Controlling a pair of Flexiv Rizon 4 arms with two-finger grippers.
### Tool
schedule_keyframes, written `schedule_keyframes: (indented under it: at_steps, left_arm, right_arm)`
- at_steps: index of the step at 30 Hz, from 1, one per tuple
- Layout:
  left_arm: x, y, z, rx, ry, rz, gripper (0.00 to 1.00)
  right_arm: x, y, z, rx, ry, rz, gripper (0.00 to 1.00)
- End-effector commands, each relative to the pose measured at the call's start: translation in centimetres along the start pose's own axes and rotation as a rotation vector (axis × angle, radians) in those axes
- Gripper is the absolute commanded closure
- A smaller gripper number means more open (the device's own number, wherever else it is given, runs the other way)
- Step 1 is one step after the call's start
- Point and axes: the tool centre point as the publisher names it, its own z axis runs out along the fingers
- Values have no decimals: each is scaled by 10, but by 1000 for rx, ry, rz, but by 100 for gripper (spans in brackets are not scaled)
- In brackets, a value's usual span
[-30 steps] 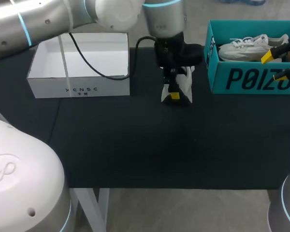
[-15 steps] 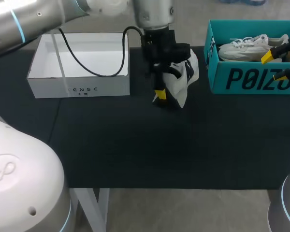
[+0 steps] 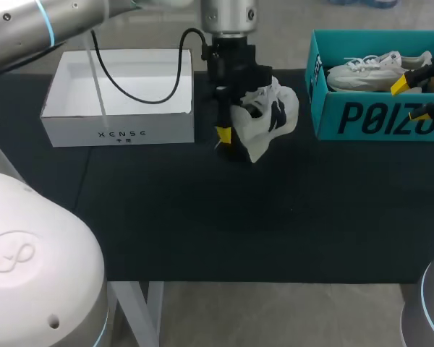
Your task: Take the shoe out of the shoebox, open the shoe tongue, remove and reinsert the insole, then place the shoe into the shoebox
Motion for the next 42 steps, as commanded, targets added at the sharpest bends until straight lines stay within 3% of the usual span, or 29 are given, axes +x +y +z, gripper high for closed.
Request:
schedule_keyframes:
  at_steps: [1, 3, 6, 7, 24, 26, 30, 34, 38, 42]
  left_arm:
    - [17, 10, -26, -238, -60, 26, 100]
    - [22, 22, -33, -342, -64, 51, 100]
    - [25, 37, -41, -363, -74, 74, 100]
    - [25, 46, -46, -322, -71, 86, 100]
    - [25, 46, -46, -322, -71, 86, 100]
    - [31, 66, -50, -349, -140, 124, 100]
    - [43, 109, -57, -454, -171, 253, 100]
    - [56, 150, -67, -474, -176, 440, 100]
    - [68, 188, -82, -441, -172, 519, 100]
    - [68, 188, -82, -441, -172, 519, 100]
  right_arm:
    - [0, 0, 0, 1, -4, 1, 0]
    - [0, 0, 0, 1, -4, 1, 0]
    - [0, 0, 0, 1, -4, 1, 0]
    - [0, 0, 0, 1, -4, 1, 0]
    - [0, 0, 0, 1, -4, 1, 0]
    - [0, 0, 0, 1, -4, 1, 0]
    - [0, 0, 0, 1, -4, 1, 0]
    - [0, 0, 0, 1, -4, 1, 0]
    - [0, 0, 0, 1, -4, 1, 0]
    - [0, 0, 0, 1, -4, 1, 0]
